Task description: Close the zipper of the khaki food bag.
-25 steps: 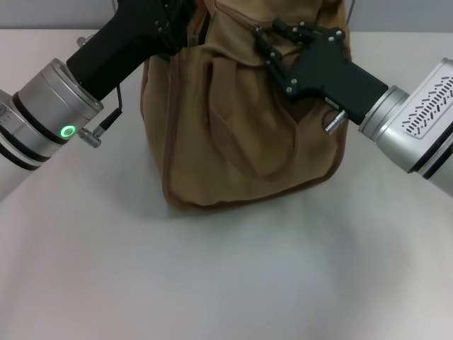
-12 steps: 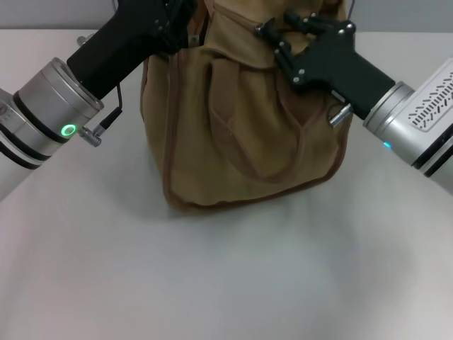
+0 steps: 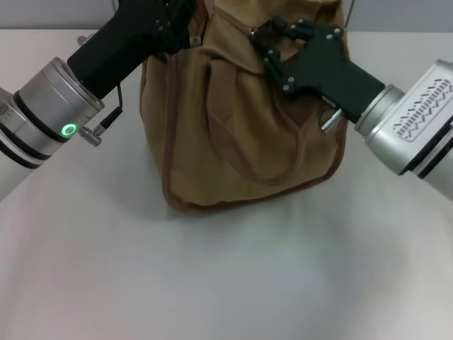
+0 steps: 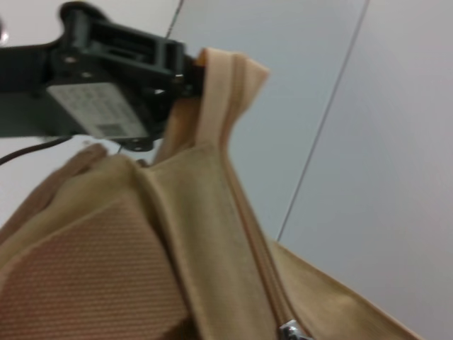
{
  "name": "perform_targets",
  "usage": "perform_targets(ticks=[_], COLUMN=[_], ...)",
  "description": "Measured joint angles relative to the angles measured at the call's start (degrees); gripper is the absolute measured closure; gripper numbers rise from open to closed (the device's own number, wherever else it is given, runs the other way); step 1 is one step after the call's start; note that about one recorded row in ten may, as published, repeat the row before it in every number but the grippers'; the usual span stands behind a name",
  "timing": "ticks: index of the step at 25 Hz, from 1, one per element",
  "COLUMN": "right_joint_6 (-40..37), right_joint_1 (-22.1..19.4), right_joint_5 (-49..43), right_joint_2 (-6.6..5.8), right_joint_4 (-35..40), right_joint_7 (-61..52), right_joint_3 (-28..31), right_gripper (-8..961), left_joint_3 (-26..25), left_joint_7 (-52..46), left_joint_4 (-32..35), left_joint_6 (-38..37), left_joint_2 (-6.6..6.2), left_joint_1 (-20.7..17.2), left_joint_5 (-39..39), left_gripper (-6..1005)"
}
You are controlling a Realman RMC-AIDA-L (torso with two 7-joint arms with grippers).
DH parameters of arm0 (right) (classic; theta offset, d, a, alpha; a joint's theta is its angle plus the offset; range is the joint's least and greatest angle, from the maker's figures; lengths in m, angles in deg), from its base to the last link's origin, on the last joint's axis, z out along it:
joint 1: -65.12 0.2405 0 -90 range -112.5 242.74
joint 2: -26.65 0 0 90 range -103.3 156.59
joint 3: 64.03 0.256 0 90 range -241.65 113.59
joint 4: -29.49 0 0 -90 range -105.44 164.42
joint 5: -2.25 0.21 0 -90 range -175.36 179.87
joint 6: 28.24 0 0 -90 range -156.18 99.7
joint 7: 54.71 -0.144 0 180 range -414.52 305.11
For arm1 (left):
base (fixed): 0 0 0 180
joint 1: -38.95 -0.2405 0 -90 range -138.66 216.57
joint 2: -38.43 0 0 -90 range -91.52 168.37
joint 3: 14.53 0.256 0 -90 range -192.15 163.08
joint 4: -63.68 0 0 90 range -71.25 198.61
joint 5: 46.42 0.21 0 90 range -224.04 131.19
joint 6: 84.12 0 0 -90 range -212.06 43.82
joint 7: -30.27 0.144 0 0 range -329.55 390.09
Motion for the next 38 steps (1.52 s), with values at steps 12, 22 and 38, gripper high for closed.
perform_targets(ticks=[12, 22, 38], right_joint_6=[-0.56, -0.64, -13.92], right_joint_1=[1.33, 1.02, -6.59], right_joint_5=[0.09, -1.82, -3.14], right_joint_2=[0.0, 0.0, -0.62], right_joint_4=[-3.24, -4.99, -0.19], right_joint_7=[10.33, 15.03, -12.34], right_joint_3=[4.46, 7.42, 9.43], right_gripper=[654, 639, 593], left_joint_3=[0.03, -0.11, -0.41], left_joint_7=[0.0, 0.0, -0.31], left_joint_4=[-0.16, -0.17, 0.62], left_joint_6=[0.0, 0.08, -0.38], left_joint_2=[0.0, 0.0, 0.0], left_joint_1=[0.09, -0.08, 0.25], left_joint_5=[-0.02, -0.06, -0.06], left_gripper=[975, 975, 976])
